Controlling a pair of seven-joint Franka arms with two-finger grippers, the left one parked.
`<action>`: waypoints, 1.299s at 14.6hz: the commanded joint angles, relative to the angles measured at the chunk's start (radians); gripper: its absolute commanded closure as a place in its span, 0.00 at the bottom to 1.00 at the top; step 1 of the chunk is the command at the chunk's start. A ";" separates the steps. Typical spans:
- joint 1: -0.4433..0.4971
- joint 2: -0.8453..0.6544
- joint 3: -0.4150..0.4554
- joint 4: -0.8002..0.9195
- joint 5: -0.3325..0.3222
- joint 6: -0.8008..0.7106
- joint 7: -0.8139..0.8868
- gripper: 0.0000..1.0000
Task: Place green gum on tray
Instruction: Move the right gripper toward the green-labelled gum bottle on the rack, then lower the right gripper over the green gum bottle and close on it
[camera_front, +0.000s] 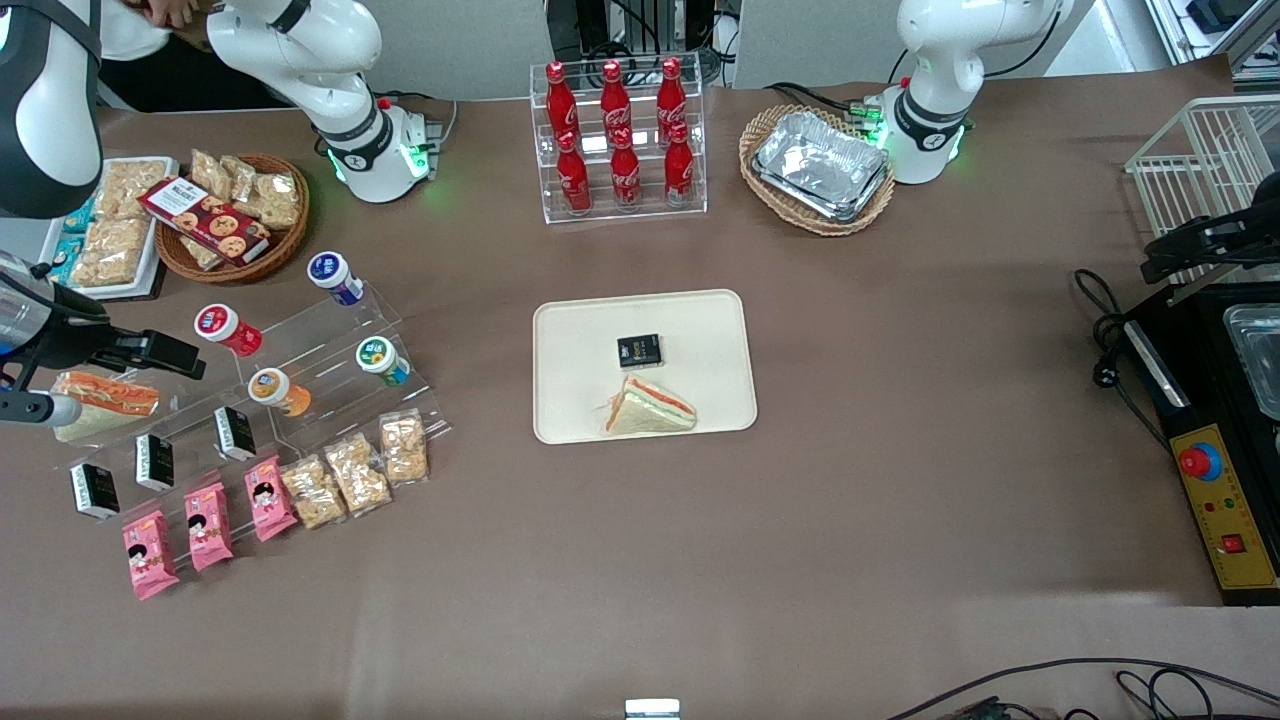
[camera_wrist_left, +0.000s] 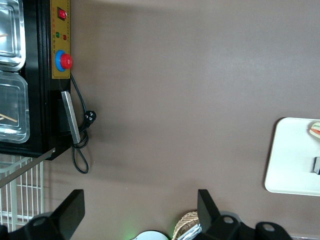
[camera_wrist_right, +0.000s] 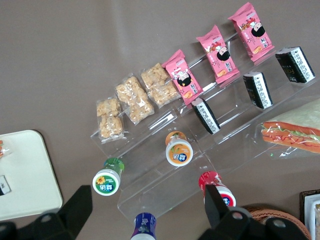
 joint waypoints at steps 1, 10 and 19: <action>0.008 -0.061 0.006 -0.051 0.023 -0.030 -0.016 0.00; 0.068 -0.398 0.011 -0.532 0.053 0.270 -0.004 0.00; 0.139 -0.307 0.011 -0.722 0.053 0.513 -0.001 0.00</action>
